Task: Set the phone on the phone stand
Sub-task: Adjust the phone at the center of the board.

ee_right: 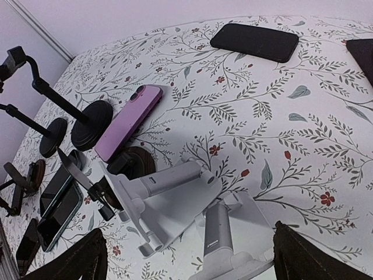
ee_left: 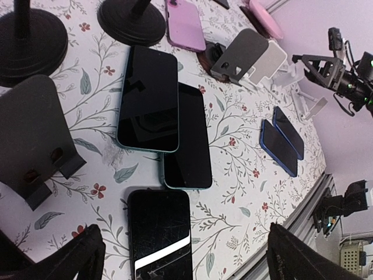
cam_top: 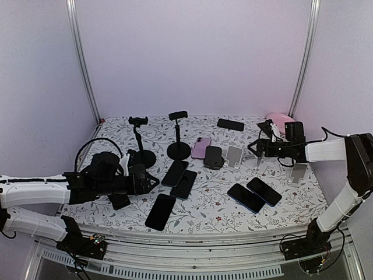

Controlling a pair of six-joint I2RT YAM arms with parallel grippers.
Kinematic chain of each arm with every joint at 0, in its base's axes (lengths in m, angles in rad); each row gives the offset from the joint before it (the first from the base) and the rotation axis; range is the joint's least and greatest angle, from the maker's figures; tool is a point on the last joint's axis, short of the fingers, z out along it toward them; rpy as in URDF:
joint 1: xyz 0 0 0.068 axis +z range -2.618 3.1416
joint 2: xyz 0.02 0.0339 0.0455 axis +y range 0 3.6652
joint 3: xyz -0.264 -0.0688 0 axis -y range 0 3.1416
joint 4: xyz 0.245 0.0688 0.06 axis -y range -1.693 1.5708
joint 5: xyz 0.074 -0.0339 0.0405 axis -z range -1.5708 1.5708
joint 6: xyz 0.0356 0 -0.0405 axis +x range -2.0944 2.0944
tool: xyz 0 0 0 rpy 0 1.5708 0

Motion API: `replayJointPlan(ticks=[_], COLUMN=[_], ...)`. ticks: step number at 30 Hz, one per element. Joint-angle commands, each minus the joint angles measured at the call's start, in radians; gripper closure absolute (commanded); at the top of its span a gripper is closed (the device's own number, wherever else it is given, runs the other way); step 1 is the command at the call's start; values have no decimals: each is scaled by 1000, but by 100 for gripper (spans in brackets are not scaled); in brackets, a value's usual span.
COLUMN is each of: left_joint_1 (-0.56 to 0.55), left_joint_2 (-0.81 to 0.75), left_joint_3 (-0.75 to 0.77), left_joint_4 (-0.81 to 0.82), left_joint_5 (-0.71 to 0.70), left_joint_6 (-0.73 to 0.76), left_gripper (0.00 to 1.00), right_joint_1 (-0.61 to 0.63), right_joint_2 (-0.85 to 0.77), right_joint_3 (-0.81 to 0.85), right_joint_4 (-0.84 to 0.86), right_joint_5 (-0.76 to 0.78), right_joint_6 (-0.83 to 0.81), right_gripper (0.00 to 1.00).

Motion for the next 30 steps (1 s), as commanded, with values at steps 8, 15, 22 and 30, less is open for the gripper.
replayJointPlan(ticks=[8,15,22,30], left_joint_1=[-11,-11,-11,-11], left_joint_2=[-16,-10,-6,10], left_joint_3=[1,-6,-10,-8], left_joint_4=[3,14,17,32], left_joint_5=[-6,-3,-4,4], left_joint_6=[2,-2,-2,-8], left_gripper=[3,3,3,3], right_joint_1=[19,114,131,146], right_joint_2=[-166,-235,-259,-184], right_joint_3=[-186,-232,-210,-118], right_joint_4=[34,-34,-79,-154], right_joint_5=[16,249,454,428], right_joint_6=[125,154,93,-26], right_gripper=[4,9,7,4])
